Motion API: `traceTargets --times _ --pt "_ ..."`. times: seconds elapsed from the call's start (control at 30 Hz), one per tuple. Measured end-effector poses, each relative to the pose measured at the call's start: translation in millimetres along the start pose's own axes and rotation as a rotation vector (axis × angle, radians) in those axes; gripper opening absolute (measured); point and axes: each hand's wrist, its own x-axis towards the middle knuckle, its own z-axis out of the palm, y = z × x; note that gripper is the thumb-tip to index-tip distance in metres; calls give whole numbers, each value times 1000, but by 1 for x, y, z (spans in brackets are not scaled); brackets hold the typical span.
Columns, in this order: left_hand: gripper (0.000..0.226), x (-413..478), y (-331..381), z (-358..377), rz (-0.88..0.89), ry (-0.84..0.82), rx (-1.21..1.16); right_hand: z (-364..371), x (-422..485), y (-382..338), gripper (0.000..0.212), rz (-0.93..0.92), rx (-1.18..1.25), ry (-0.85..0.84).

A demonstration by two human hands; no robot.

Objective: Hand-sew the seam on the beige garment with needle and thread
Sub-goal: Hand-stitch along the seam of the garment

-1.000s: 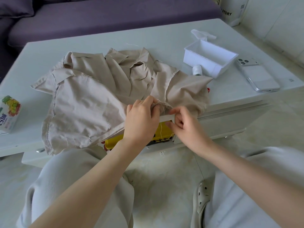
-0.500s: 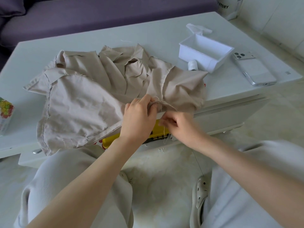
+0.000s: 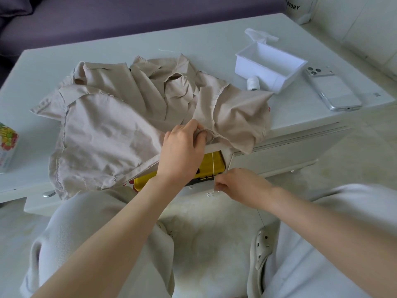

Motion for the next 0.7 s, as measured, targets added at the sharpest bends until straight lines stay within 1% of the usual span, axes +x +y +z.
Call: traceTargets --times 0.03,0.13,0.17,0.23,0.3,0.37,0.4,0.47,0.53,0.6,0.7 --pt "16 0 0 -1 -10 0 -5 -3 0 0 15 -19 32 77" --pt "16 -1 1 -4 -21 -15 -24 -12 -2 -2 18 -168 148 468" --pt "16 -1 1 -5 -24 -28 -31 -16 -4 -3 20 -189 186 573" --pt "15 -1 -1 -5 -30 -58 -37 -24 -4 -2 27 -191 230 703" --pt "17 -1 -3 -6 -26 -99 -43 -30 0 1 38 -168 249 749" --pt "21 1 -3 -10 -30 -185 -55 -34 5 2 43 -154 263 740" --pt "22 2 -3 -11 -37 -241 -67 -34 7 2 41 -152 278 720" --pt "19 5 -4 -16 -54 -341 -98 -32 10 2 31 -160 316 674" --pt "13 6 -6 -20 -66 -401 -106 -32 14 2 20 -177 324 651" --pt "3 7 -8 -21 -93 -403 -98 -37 18 3 17 -185 300 676" --pt "17 8 -12 -22 -110 -286 -72 -50 21 6 17 -165 294 686"
